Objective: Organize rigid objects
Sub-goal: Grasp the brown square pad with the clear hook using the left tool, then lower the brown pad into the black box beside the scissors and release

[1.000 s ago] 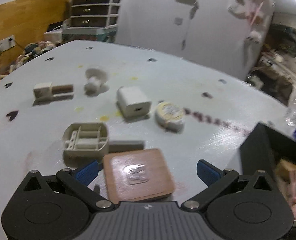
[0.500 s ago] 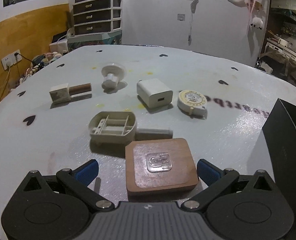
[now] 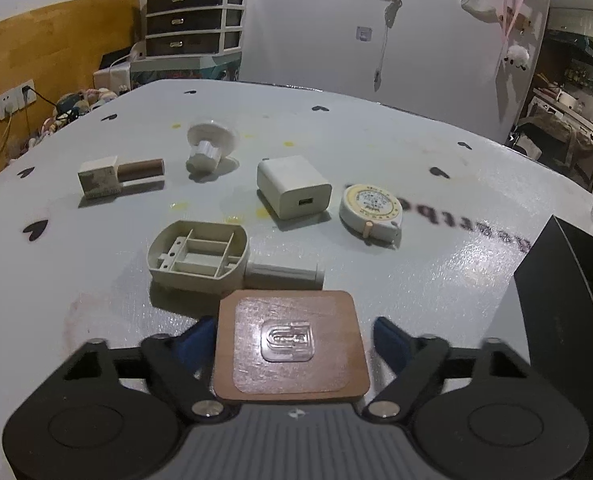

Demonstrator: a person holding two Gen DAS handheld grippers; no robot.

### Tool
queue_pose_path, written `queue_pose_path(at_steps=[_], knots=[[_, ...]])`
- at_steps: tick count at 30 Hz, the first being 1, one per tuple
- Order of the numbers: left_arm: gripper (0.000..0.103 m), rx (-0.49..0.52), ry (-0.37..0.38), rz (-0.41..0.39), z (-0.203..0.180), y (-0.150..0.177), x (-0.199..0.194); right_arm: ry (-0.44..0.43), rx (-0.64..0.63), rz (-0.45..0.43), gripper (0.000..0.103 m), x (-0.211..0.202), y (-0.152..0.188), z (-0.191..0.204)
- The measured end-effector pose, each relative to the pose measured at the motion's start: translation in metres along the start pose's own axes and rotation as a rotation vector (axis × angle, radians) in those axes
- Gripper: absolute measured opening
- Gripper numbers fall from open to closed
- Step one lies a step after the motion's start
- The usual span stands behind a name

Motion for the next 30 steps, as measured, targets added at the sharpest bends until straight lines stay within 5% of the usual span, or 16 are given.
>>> queue_pose_path(at_steps=[12, 21, 30], knots=[[0.076, 0.052, 0.205, -0.042, -0.030, -0.015, -0.027, 0.004, 0.002, -0.001, 0.010, -0.001, 0.000, 0.000], [0.076, 0.174, 0.444, -0.101, -0.111, -0.046, -0.056, 0.009, 0.016, -0.006, 0.006, -0.001, 0.000, -0.002], [0.076, 0.327, 0.542, -0.035, -0.187, -0.045, -0.048, 0.014, 0.014, -0.007, 0.006, -0.001, 0.000, -0.002]])
Point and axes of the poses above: each gripper's, at about its wrist camera, not at the fingertips, and x roughly the way its jaws point, z to its left, y to its underside, the point moved 7 cm from there along x, roughly the way its jaws point, and after that the axes turned 3 degrees about x, right-handed, at the moved point
